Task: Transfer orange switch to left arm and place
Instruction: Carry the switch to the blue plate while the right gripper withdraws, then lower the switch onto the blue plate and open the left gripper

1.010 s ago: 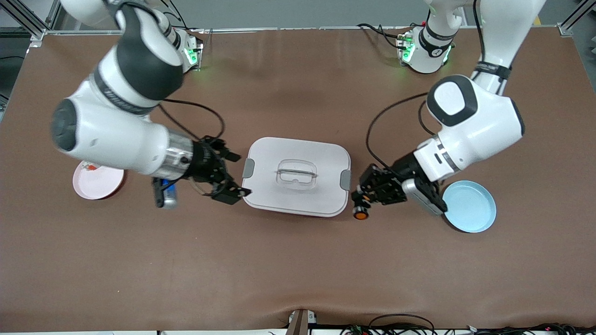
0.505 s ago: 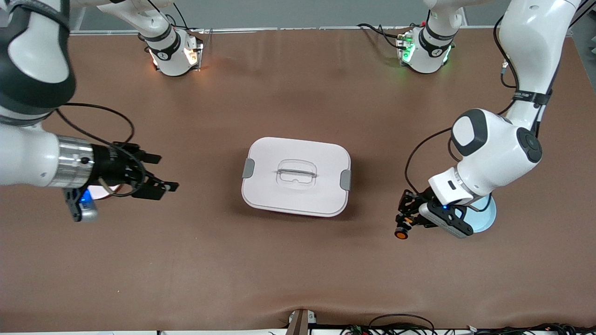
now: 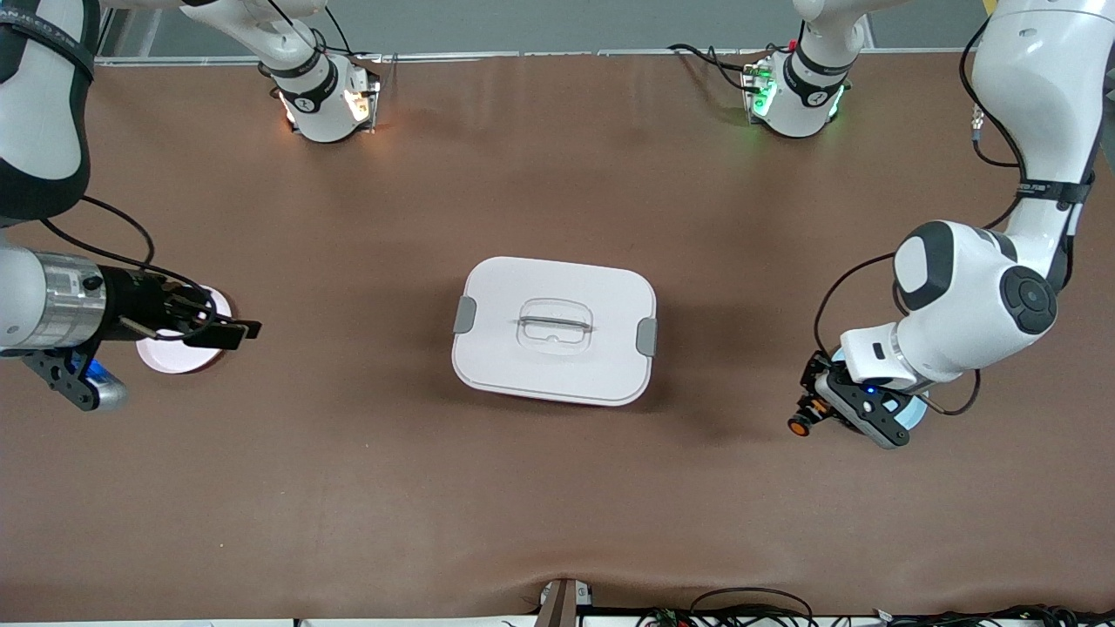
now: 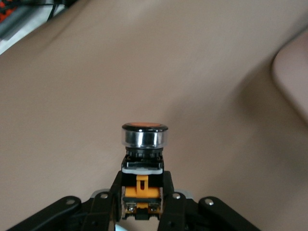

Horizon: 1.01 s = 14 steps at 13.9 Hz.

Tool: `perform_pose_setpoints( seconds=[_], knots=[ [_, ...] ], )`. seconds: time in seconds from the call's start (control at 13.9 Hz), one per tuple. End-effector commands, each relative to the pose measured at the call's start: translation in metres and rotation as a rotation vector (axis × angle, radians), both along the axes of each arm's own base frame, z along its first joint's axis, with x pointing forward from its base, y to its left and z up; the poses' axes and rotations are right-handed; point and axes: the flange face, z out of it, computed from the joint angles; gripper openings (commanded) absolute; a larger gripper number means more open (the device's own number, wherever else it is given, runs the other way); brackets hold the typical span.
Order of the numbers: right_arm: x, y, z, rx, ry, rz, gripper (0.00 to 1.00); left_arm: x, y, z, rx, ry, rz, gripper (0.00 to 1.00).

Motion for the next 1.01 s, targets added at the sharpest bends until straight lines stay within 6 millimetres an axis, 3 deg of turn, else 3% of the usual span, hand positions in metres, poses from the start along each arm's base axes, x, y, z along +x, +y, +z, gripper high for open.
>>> perform_pose_setpoints(
  seconds=[0.0, 0.43, 0.65, 0.94],
  knots=[
    [-0.009, -0.022, 0.012, -0.043, -0.021, 0.160, 1.00, 0.002, 0.033, -0.012, 0.073, -0.003, -0.149, 0.00],
    [-0.017, -0.060, 0.011, -0.087, 0.008, 0.406, 1.00, -0.012, 0.128, -0.049, 0.158, 0.006, -0.447, 0.00],
    [-0.018, -0.069, 0.005, -0.077, 0.036, 0.452, 1.00, -0.014, 0.139, -0.066, 0.154, 0.002, -0.590, 0.00],
    [-0.015, -0.065, -0.006, -0.086, 0.057, 0.461, 1.00, -0.019, 0.155, -0.090, 0.185, 0.021, -0.723, 0.00]
  ],
)
